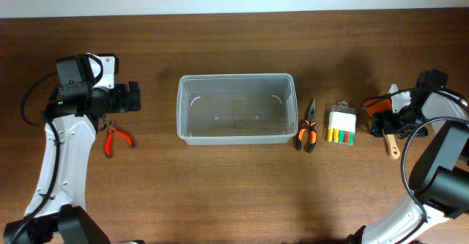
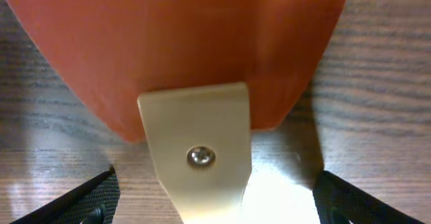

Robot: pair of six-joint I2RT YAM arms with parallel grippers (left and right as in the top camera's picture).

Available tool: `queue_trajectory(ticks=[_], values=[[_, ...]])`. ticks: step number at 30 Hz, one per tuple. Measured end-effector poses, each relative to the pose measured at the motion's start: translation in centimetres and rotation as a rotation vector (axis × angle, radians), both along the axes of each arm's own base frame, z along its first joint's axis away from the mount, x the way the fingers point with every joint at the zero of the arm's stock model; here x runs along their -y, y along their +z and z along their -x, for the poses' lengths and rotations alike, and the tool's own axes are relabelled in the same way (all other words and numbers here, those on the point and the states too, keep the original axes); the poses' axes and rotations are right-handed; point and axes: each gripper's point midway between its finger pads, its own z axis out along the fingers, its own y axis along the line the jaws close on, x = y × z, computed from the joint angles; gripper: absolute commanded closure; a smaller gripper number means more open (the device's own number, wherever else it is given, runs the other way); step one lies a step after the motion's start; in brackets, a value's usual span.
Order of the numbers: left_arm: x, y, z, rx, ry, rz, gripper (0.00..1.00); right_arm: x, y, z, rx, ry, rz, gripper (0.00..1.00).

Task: Pack container
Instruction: 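Move the right gripper to the orange scraper and grasp its handle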

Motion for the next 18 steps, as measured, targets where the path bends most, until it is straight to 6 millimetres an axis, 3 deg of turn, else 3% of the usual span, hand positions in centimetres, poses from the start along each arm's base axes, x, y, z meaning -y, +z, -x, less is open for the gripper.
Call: queue_trajectory(ticks=[7,18], values=[[0.0,0.0,0.0,0.000,0.000,0.000,0.01,0.1,0.0,-0.4,0.017,0.008,0.006,0.12],[0.0,0.0,0.0,0.000,0.000,0.000,0.01,-1.1,0.1,-1.3,0.025,0.049,0.010,0.30]])
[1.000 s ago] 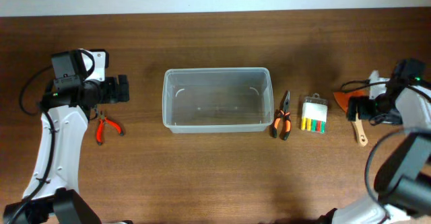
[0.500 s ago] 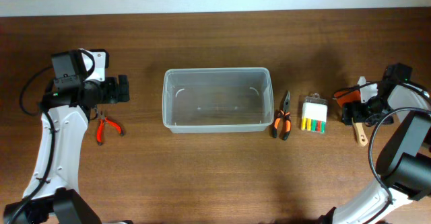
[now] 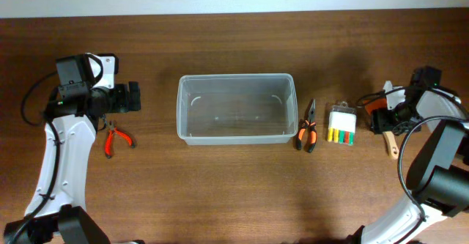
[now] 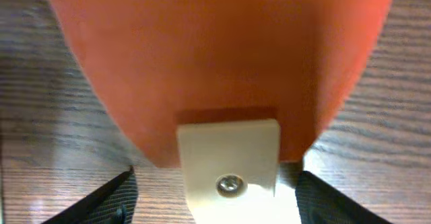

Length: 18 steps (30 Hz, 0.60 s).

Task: Pack container
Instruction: 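Move the right gripper to the orange scraper and grasp its handle, then lift the scraper with the right gripper and lower it into the container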

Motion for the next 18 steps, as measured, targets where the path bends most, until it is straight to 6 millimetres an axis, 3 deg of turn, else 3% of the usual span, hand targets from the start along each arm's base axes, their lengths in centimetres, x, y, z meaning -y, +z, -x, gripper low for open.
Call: queue_trajectory(ticks=[14,18], values=[[0.00,0.00,0.00,0.000,0.000,0.000,0.01,-0.16,-0.03,-0.24,0.006,0.002,-0.001,0.48],[0.00,0.00,0.00,0.000,0.000,0.000,0.01,-0.01,0.00,-0.45,0.014,0.003,0.006,0.59]])
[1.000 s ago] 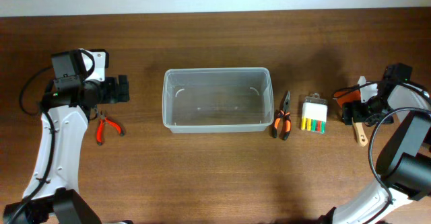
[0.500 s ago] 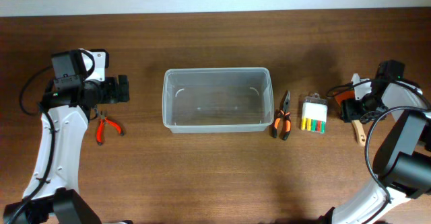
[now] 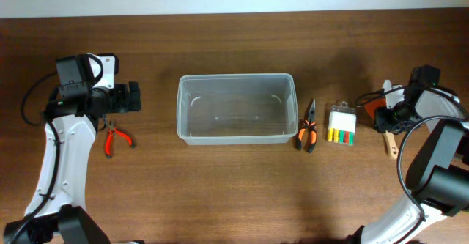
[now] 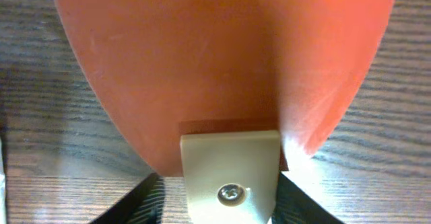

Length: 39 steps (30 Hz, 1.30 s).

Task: Pack container
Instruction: 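Lift the scraper with the right gripper and lower it into the container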

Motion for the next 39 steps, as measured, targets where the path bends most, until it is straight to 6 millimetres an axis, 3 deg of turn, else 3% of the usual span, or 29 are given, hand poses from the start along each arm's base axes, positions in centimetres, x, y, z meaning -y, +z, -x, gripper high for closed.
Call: queue_trajectory(ticks=[7,9,12,16,21,26,28,31,33,34,36,38,39], values=[[0.0,0.0,0.0,0.000,0.000,0.000,0.01,0.1,0.0,0.0,0.001,-0.003,0.005,0.61],[0.0,0.0,0.0,0.000,0.000,0.000,0.01,0.1,0.0,-0.1,0.002,-0.004,0.005,0.66],[0.0,0.0,0.0,0.000,0.000,0.000,0.01,0.1,0.1,0.0,-0.001,-0.012,0.004,0.84],[0.0,0.0,0.0,0.000,0.000,0.000,0.01,0.2,0.9,0.1,-0.034,-0.030,-0.007,0.84],[0.0,0.0,0.0,0.000,0.000,0.000,0.01,1.0,5.0,-1.5,-0.023,-0.069,-0.003,0.86],[0.0,0.0,0.0,-0.001,0.000,0.000,0.01,0.3,11.8,-4.0,0.039,-0.066,-0.009,0.92],[0.0,0.0,0.0,0.000,0.000,0.000,0.01,-1.6,15.2,-5.8,0.099,-0.022,-0.027,0.96],[0.0,0.0,0.0,-0.001,0.000,0.001,0.01,-6.1,19.6,-8.4,0.194,0.082,-0.053,0.96],[0.0,0.0,0.0,0.001,-0.001,0.001,0.01,-11.4,23.2,-10.6,0.296,0.208,-0.064,0.96],[0.0,0.0,0.0,0.000,-0.001,0.002,0.01,-12.9,24.0,-11.1,0.319,0.244,-0.069,0.96],[0.1,0.0,0.0,0.001,-0.002,0.003,0.01,-18.4,25.6,-11.8,0.374,0.368,-0.089,0.96],[0.1,0.0,0.0,0.000,-0.002,0.002,0.01,-24.1,26.0,-11.6,0.394,0.511,-0.114,0.96],[0.1,0.0,0.0,0.001,-0.002,0.003,0.01,-25.9,26.0,-11.3,0.394,0.558,-0.120,0.96]])
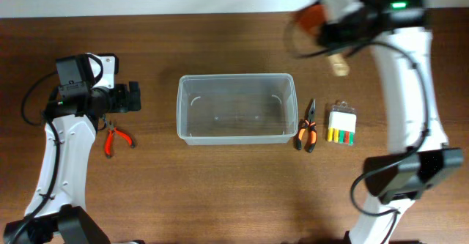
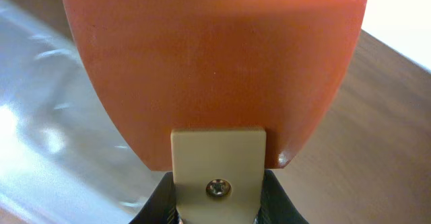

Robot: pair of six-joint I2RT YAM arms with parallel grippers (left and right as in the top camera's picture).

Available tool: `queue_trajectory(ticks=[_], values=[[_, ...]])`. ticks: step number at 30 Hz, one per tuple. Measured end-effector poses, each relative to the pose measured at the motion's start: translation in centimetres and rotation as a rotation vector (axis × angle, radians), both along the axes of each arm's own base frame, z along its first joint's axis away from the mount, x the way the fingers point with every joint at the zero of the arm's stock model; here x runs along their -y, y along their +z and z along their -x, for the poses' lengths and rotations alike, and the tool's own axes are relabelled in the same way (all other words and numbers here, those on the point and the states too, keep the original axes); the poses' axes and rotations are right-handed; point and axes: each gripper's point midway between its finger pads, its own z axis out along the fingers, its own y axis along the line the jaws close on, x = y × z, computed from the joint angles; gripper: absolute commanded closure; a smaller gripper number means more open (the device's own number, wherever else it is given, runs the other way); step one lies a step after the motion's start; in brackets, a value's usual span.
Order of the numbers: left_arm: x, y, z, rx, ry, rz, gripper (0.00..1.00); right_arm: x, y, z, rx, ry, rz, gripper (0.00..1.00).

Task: Pack container
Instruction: 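Lift the scraper with the right gripper and lower it into the container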

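The clear plastic container (image 1: pixel 179 109) stands mid-table with nothing inside. My right gripper (image 2: pixel 217 202) is shut on the wooden neck of an orange spatula (image 2: pixel 215 69), held up in the air. Overhead, the spatula (image 1: pixel 313 15) shows blurred off the container's far right corner, and part of the container (image 2: pixel 40 116) lies below it in the right wrist view. My left gripper (image 1: pixel 133 97) hovers open left of the container, just above a pair of red-handled pliers (image 1: pixel 116 139).
Orange-and-black pliers (image 1: pixel 306 135) lie just right of the container. Beside them sits a small clear box of coloured pieces (image 1: pixel 341 124). The table's far edge meets a white wall at the top.
My right gripper, which had its fingers round the spatula's neck on the table at far right, now holds it lifted near the container's far right corner. The left arm is unchanged.
The spatula lay on the table at far right with my right gripper's fingers wide apart either side of its handle. They stood closer at each later moment, then against the neck. Now the spatula is off the table and near the container. The left arm never moved.
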Motion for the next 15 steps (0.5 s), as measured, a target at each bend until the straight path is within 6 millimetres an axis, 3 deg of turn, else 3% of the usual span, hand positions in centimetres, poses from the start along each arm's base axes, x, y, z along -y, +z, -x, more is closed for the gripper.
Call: queue_trajectory(ticks=[5,7,11,15], values=[[0.0,0.0,0.0,0.000,0.000,0.000,0.01,-10.4,-1.5,3.0,0.013,0.337,0.054,0.96],[0.0,0.0,0.0,0.000,0.000,0.000,0.01,-12.6,-2.8,3.9,-0.003,0.427,0.079,0.96],[0.0,0.0,0.0,0.000,0.000,0.000,0.01,-14.8,-7.5,5.0,-0.089,0.549,0.132,0.96],[0.0,0.0,0.0,0.000,0.000,0.000,0.01,-14.5,-14.1,5.3,-0.223,0.632,0.196,0.96]])
